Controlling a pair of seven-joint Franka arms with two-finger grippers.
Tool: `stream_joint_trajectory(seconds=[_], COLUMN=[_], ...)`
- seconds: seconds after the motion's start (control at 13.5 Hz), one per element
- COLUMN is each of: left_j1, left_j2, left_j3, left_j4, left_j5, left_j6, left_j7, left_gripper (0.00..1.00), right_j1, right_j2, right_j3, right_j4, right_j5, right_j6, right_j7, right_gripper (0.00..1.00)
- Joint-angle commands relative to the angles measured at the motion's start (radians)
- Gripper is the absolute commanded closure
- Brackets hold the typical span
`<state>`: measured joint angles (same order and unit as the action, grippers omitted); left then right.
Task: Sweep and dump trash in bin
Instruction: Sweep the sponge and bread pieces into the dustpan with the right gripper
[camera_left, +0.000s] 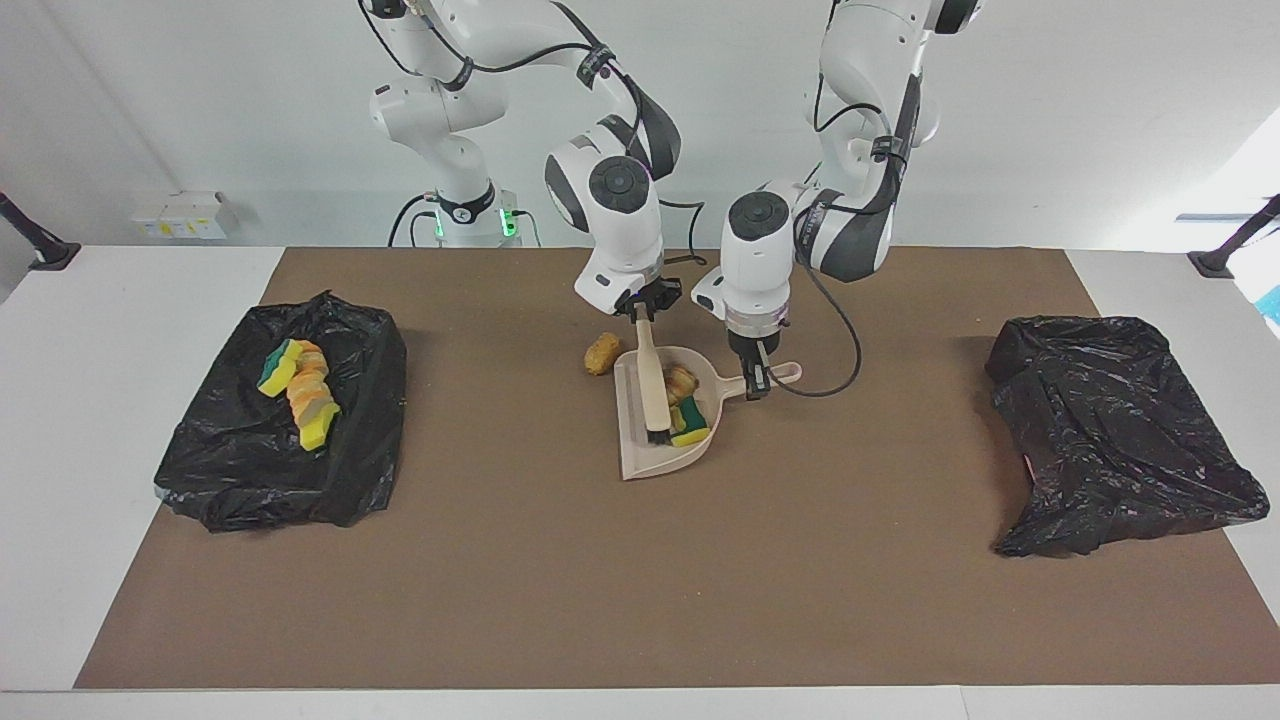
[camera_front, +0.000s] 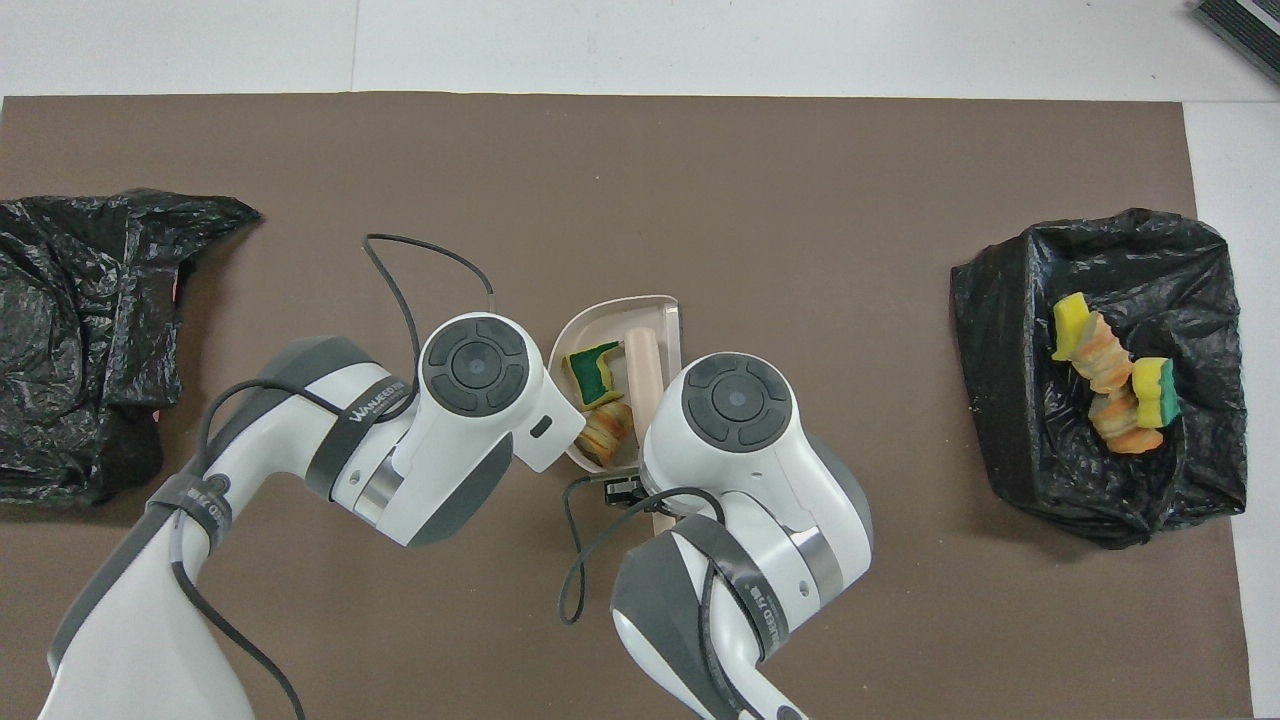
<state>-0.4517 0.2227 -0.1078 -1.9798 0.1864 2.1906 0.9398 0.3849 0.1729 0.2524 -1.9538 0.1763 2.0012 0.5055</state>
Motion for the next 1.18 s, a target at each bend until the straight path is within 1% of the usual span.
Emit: stream_joint_trajectory(seconds=[0.0,0.15,0.22,0.37,0.52,0.67,0.74,0.89,1.04,1.11], left_j1=[0.060,0.079,0.077,0.064,0.030,-0.004,-0.016,-0.056,-0.097,-0.101], left_j2=[-0.046,-0.063,-0.075,-0.095,-0.137,-0.161,-0.169,-0.200,-0.224,-0.230], left_j3=[0.000,0.000,0.002,0.000,0.000,0.000,0.000,0.002,0.002,0.002], left_j4=[-0.033,-0.037,-0.042,-0.066,-0.138,-0.172,-0.188,-0.234,-0.263,-0.274], left_j5=[-0.034,-0.050,-0.050,-0.050,-0.051,-0.050,-0.050,-0.050,-0.051,-0.050], left_j6=[-0.009,-0.032,-0.078,-0.094,-0.065,-0.061,-0.061,-0.036,-0.023,-0.017], left_j7=[0.123,0.187,0.227,0.223,0.203,0.151,0.131,0.045,-0.077,-0.129], left_gripper=[1.00,1.00,1.00,1.00,1.00,1.00,1.00,1.00,1.00,1.00], right_j1=[-0.021,-0.056,-0.078,-0.112,-0.135,-0.158,-0.147,-0.124,-0.095,-0.063], right_j2=[-0.076,-0.131,-0.160,-0.205,-0.254,-0.308,-0.311,-0.296,-0.253,-0.225], right_j3=[-0.001,-0.001,-0.001,-0.002,-0.002,-0.002,-0.002,0.001,0.002,0.002], right_j4=[-0.020,-0.051,-0.066,-0.099,-0.187,-0.282,-0.307,-0.338,-0.336,-0.332], right_j5=[0.023,0.023,0.023,0.023,0.023,0.023,0.022,0.022,0.022,0.023], right_j6=[-0.056,-0.120,-0.148,-0.225,-0.213,-0.174,-0.159,-0.077,-0.035,0.000], right_j7=[0.040,0.044,0.047,0.077,0.091,0.067,0.070,0.088,0.090,0.081], right_gripper=[1.00,1.00,1.00,1.00,1.00,1.00,1.00,1.00,1.00,1.00])
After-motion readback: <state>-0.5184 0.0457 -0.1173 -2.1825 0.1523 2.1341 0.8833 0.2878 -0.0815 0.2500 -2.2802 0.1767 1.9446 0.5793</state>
